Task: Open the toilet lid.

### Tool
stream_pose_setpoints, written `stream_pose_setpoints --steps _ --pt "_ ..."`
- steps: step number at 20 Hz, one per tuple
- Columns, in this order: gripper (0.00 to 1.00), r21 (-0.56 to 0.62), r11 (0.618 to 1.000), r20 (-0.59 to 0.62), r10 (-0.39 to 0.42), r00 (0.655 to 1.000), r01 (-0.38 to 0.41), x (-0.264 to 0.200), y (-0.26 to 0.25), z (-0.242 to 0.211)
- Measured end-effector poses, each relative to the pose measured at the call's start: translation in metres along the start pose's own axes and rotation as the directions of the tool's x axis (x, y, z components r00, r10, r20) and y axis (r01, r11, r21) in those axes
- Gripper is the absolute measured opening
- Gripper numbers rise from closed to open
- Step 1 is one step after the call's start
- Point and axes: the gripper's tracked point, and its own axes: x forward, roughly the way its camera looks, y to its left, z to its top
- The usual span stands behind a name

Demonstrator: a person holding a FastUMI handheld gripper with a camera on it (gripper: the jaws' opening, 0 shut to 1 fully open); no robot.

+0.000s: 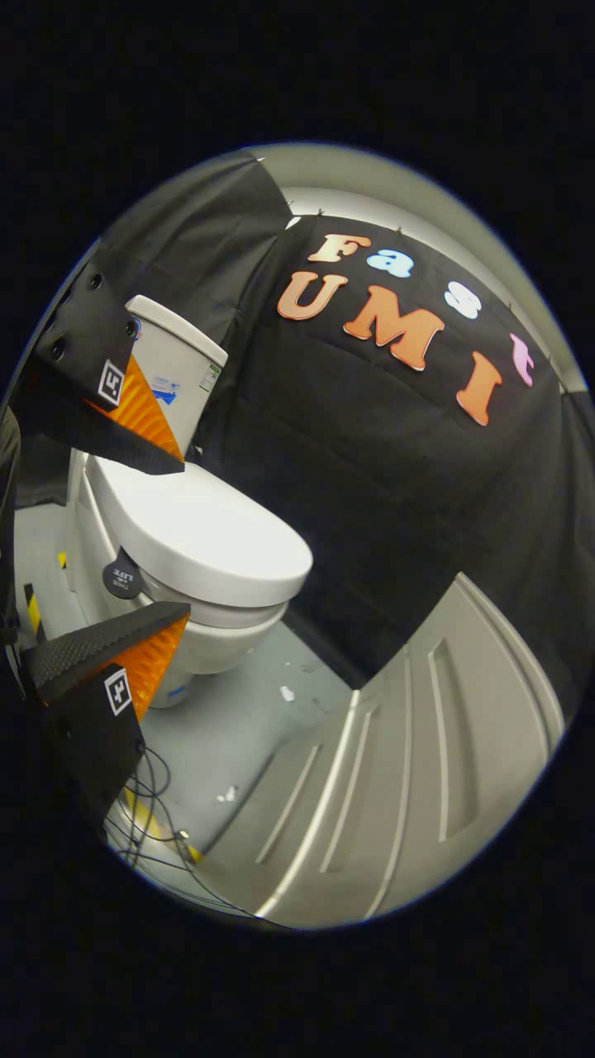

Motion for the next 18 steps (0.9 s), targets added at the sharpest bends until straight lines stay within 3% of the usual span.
stream_pose_setpoints --steps 7,13,18 --pt "0.99 0.161 0.986 -0.098 -0.033 0.995 0.049 0.021 -0.032 -0.028" --pt "0.98 0.295 0.951 -0.216 -0.033 0.976 0.097 0.049 -0.053 -0.062" --pt "0.94 0.31 0.946 -0.236 -0.021 0.971 0.095 0.055 -0.056 -0.065"
